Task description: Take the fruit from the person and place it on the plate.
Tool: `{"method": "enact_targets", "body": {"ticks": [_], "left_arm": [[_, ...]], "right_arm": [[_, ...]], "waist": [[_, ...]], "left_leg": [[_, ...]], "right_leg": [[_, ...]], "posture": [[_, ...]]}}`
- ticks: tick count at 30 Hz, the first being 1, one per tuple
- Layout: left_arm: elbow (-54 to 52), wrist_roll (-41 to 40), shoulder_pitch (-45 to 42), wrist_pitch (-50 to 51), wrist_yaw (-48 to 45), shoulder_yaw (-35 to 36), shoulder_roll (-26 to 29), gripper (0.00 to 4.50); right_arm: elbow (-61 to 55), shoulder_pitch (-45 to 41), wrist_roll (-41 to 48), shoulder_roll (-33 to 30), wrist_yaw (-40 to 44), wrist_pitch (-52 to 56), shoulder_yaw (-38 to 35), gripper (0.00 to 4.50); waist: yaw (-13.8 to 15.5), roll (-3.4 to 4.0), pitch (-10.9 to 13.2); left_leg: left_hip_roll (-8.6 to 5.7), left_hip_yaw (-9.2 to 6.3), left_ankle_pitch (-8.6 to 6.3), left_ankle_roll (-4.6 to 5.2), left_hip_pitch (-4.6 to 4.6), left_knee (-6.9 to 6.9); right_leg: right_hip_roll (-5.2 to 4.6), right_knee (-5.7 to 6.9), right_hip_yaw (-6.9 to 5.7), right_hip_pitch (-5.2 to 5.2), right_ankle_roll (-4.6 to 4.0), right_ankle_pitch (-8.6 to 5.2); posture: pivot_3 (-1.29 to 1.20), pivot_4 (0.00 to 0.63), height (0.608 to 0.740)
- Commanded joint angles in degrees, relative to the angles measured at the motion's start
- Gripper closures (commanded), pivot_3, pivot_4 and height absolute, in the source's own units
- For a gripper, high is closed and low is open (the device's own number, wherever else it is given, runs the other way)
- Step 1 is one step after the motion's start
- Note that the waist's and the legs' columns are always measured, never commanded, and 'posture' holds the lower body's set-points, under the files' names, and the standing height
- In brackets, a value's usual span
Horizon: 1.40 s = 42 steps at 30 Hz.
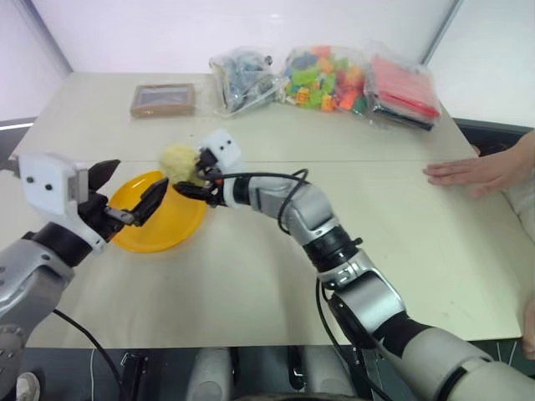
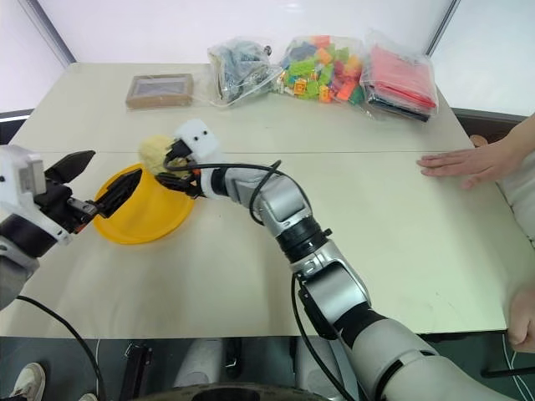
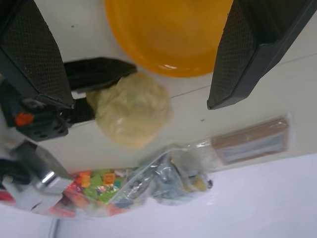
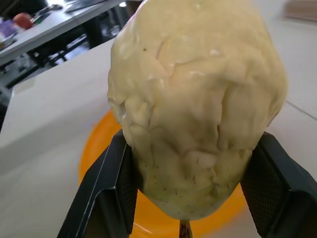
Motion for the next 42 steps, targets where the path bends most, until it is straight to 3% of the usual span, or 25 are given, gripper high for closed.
{"method": "enact_targets", "body": {"ticks": [1, 12, 18, 20, 23, 42], "left_arm": [[-3.59, -1.76, 1.87, -0.01, 1.65, 4.84, 1.09, 0.00], [-6.16, -7.51, 8.87, -0.48, 4.87, 13.57, 2.85, 0.00], [-6.43, -9.22, 10.41, -1.28, 6.03, 13.72, 3.56, 0.00], [-6.38, -9.31, 10.59, -1.61, 6.26, 13.15, 3.73, 0.00], [-6.29, -10.43, 10.86, -1.97, 6.13, 12.22, 4.11, 0.00], [-8.15, -14.82, 21.39, -2.89, 6.83, 13.18, 4.71, 0.00]], "right_arm": [[2.62, -1.98, -1.95, 3.40, 1.48, -4.62, 1.08, 2.29], [15.85, -1.78, -8.89, 7.48, 2.27, -15.03, 3.44, 2.29], [16.87, -0.63, -10.01, 7.35, 3.45, -16.26, 3.89, 2.29], [16.62, -0.11, -10.28, 7.16, 3.64, -16.02, 4.02, 1.23], [15.28, 0.94, -10.58, 6.75, 4.23, -15.48, 4.33, 0.03], [0.35, 1.98, -9.11, -0.02, 7.96, -7.31, 0.09, 0.03]], "waist": [[-0.02, -0.02, -0.01], [-0.31, -0.03, -0.02], [-0.39, -0.03, -0.02], [-0.39, -0.03, -0.02], [-0.40, -0.03, -0.02], [-1.43, -0.03, -0.02]], "left_leg": [[0.00, -0.01, 0.00, 0.00, 0.00, 0.00], [0.02, -0.03, 0.00, -0.04, 0.01, -0.09], [0.02, -0.03, 0.03, -0.10, 0.02, -0.17], [0.02, -0.03, 0.03, -0.10, 0.03, -0.18], [0.02, -0.03, 0.04, -0.11, 0.04, -0.20], [0.01, -0.04, 0.15, -0.30, 0.08, -0.63]], "right_leg": [[0.00, 0.00, 0.00, 0.00, -0.01, 0.00], [-0.03, -0.03, -0.01, -0.03, -0.21, -0.06], [-0.05, -0.04, -0.01, -0.05, -0.24, -0.06], [-0.06, -0.04, -0.01, -0.06, -0.24, -0.06], [-0.07, -0.04, -0.01, -0.06, -0.25, -0.07], [-0.09, -0.23, -0.02, -0.14, -0.32, -0.03]], "posture": [[0.00, 0.150, 0.731], [0.00, 0.150, 0.731], [0.00, 0.150, 0.731], [0.00, 0.150, 0.731], [0.00, 0.150, 0.731], [0.00, 0.150, 0.731]]}}
